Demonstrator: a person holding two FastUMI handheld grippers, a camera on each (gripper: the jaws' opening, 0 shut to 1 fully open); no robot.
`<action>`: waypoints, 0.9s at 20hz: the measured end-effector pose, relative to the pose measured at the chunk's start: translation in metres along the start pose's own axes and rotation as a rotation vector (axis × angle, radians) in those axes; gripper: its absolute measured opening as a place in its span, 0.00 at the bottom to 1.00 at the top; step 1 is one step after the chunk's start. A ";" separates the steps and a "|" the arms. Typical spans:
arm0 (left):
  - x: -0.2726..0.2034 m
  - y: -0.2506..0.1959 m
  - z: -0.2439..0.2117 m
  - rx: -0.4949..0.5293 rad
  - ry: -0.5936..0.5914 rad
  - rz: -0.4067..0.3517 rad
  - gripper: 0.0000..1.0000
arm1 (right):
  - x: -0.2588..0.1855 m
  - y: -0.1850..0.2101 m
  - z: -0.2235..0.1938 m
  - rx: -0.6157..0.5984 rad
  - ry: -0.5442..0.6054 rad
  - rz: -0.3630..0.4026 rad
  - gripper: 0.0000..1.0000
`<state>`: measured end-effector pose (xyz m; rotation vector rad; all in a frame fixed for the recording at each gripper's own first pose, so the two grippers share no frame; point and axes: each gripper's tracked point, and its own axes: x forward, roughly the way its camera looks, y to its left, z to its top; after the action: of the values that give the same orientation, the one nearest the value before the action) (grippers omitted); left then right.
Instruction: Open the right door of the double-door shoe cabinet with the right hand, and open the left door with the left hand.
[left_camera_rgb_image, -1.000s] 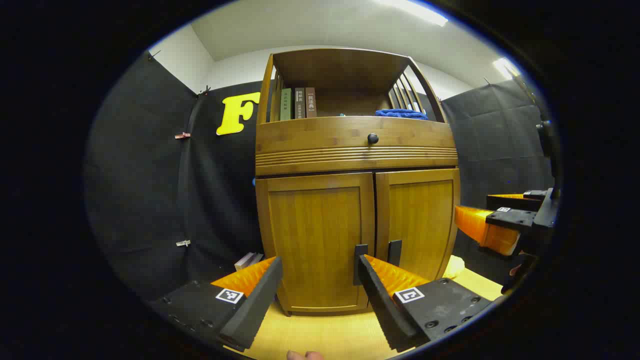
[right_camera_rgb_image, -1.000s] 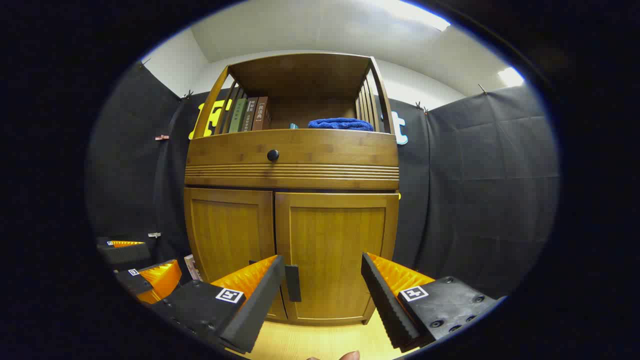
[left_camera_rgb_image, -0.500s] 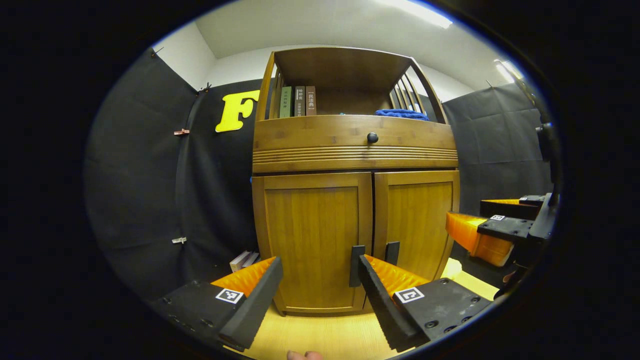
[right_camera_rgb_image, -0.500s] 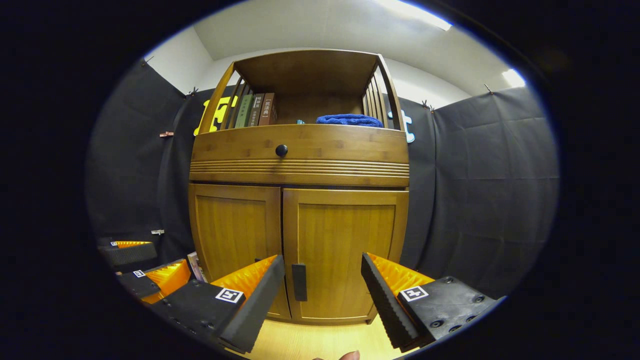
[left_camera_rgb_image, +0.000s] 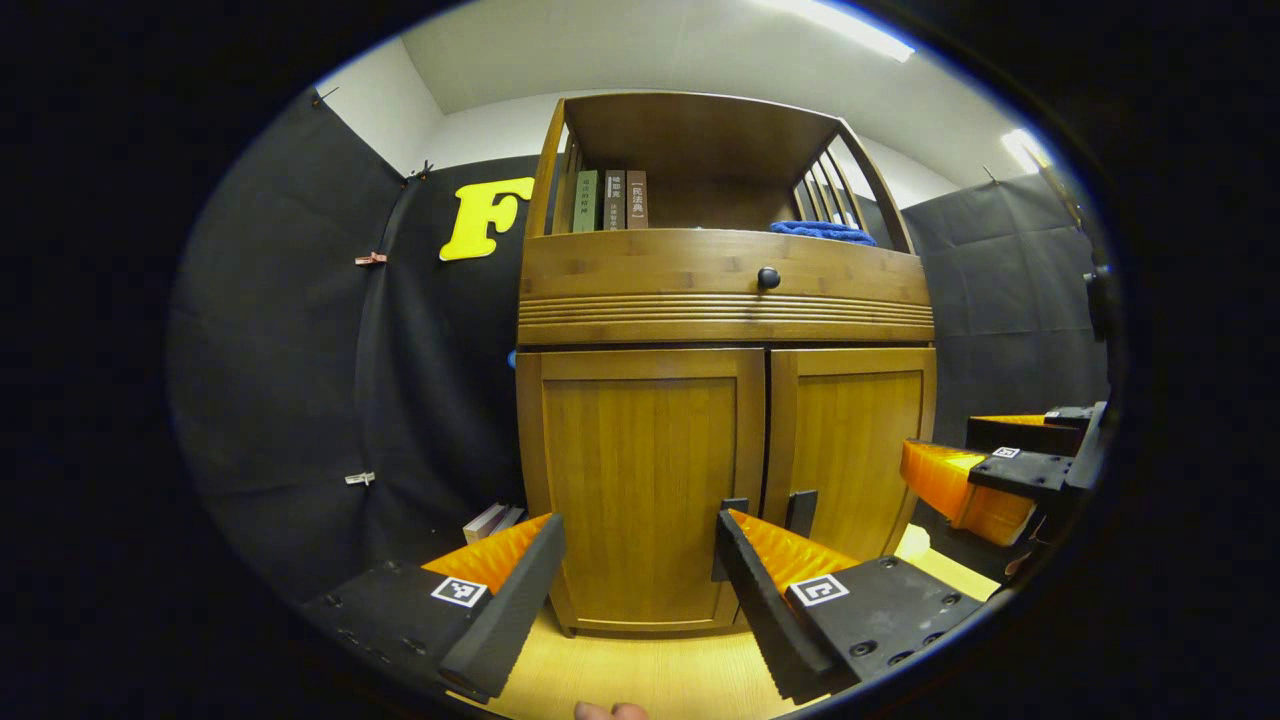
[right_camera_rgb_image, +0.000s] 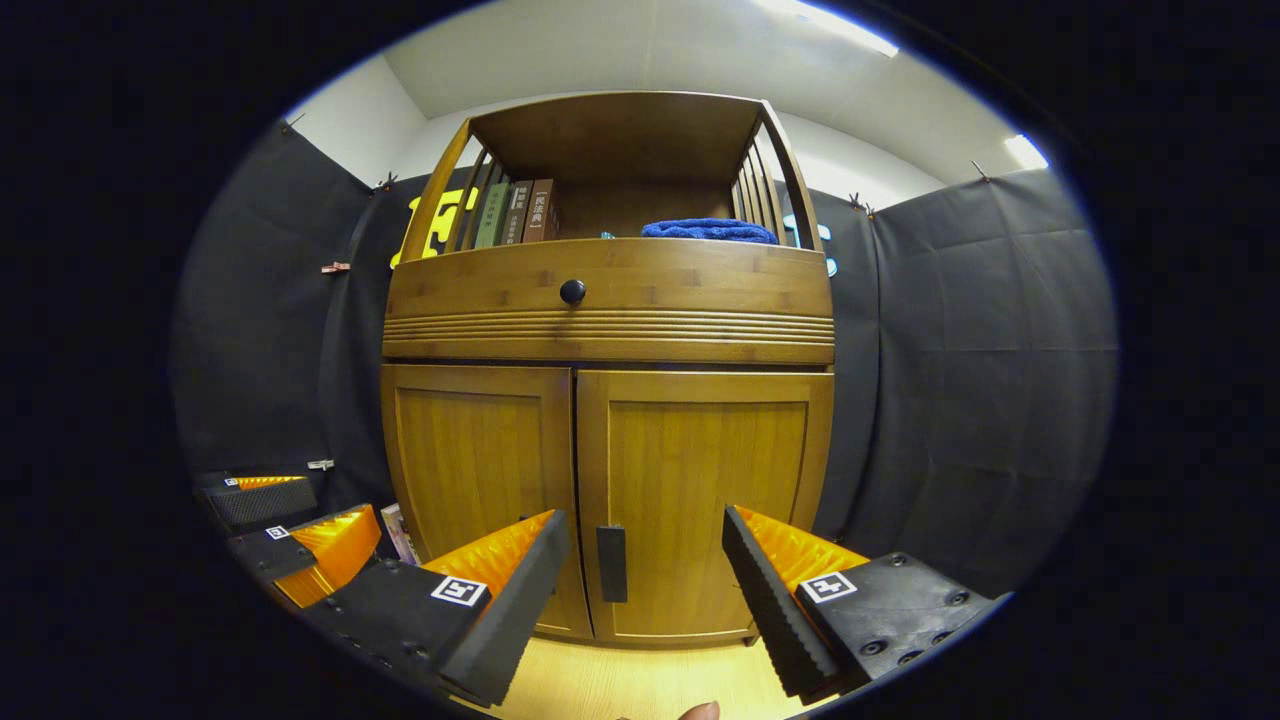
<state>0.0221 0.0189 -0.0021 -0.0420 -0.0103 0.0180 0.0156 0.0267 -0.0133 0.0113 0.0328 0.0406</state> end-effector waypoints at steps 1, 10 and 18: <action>0.001 0.003 0.000 -0.001 -0.001 0.003 0.94 | 0.002 0.000 -0.001 -0.002 0.001 -0.005 0.98; 0.003 0.023 -0.003 0.001 -0.016 0.011 0.94 | 0.039 0.013 -0.034 0.025 0.041 0.010 0.98; -0.002 0.019 -0.018 -0.006 0.012 -0.019 0.96 | 0.094 0.007 -0.103 0.046 0.133 -0.003 0.98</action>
<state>0.0203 0.0370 -0.0214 -0.0477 0.0010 -0.0014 0.1053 0.0383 -0.1188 0.0542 0.1663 0.0371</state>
